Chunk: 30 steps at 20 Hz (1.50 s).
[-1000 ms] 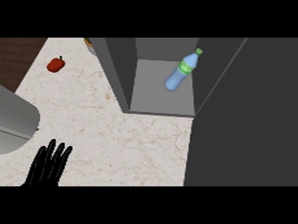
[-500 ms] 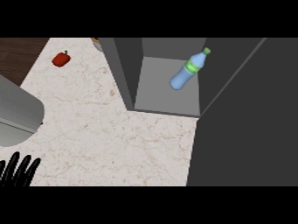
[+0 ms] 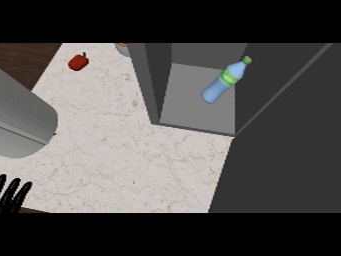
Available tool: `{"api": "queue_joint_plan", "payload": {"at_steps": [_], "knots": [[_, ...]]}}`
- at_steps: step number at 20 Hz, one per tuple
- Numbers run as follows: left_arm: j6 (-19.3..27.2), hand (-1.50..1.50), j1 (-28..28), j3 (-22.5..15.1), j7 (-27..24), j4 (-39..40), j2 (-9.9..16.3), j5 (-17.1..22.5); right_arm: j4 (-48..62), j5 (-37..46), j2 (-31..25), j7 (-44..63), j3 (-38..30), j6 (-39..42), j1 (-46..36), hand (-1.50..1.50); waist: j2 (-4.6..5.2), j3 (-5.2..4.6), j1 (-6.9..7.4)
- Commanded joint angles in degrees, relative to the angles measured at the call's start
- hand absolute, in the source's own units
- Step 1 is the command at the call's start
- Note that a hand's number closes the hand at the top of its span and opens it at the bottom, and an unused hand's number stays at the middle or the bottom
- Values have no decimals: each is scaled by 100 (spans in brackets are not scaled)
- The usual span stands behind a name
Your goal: Pick up the bottled water, place it into the cabinet and close the cabinet
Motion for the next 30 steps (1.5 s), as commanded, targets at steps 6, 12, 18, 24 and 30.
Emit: {"api": "queue_joint_plan", "payload": {"at_steps": [6,12,18,24,30], "knots": [[-231,-150,-68,143,3,-27,152,68,373,-151,504,1202,641,-83,-842,150,100,-19,87],[-407,-150,47,340,-93,49,318,143,688,-460,819,1367,414,-252,-831,150,129,-9,225],[-499,-150,-60,489,74,-75,491,293,1211,-1174,1335,1638,262,-404,-1144,150,210,28,253],[-655,-150,-64,609,102,138,551,378,2163,-2165,1861,2120,-77,-418,-2041,150,209,36,273],[-752,-150,191,772,61,174,604,553,3284,-2160,2493,2536,-1098,-1080,-3370,150,39,59,82]]}}
